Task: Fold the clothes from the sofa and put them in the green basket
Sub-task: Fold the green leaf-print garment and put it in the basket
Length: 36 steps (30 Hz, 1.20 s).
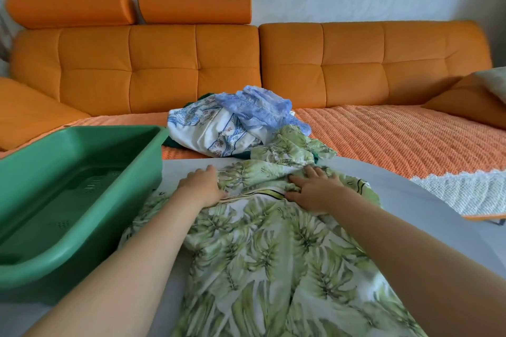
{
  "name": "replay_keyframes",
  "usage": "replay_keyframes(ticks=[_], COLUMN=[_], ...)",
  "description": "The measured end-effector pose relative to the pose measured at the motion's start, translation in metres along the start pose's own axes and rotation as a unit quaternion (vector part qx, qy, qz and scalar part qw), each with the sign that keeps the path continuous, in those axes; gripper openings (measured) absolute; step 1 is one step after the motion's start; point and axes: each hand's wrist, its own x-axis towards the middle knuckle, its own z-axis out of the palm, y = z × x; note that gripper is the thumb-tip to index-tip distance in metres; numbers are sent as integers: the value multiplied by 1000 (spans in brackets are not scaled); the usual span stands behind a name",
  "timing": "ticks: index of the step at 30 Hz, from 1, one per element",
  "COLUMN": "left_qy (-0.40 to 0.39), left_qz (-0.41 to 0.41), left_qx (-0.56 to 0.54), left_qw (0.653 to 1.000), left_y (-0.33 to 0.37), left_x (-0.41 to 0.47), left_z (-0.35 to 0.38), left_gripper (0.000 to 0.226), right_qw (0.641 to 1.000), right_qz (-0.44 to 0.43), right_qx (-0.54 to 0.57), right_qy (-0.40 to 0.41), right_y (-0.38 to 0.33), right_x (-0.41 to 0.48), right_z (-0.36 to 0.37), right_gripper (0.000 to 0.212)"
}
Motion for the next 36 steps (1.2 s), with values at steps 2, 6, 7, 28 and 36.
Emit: replay_keyframes(ticks=[2,6,7,28,36], left_qy=[-8,-16,-3,15,-81], left_qz=[1,12,29,128,186], left_qx=[-10,-44,-90,-294,-166], left_qw=[1000,999,995,947,965], left_y=[-2,8,16,146,192], left_x=[-3,-18,-23,-31,-4], left_z=[-7,-38,-47,-36,11], left_gripper=[40,28,26,33,90], right_qw=[998,954,909,926,954], right_qz=[-12,-61,-65,343,94], right_qx=[5,263,401,26,284], right_qy=[57,132,94,157,21], right_y=[-9,-33,-39,150,128], right_x=[-7,-36,-44,-100,-61], right_z=[-12,-44,-52,-11,11], right_gripper=[66,53,49,43,81])
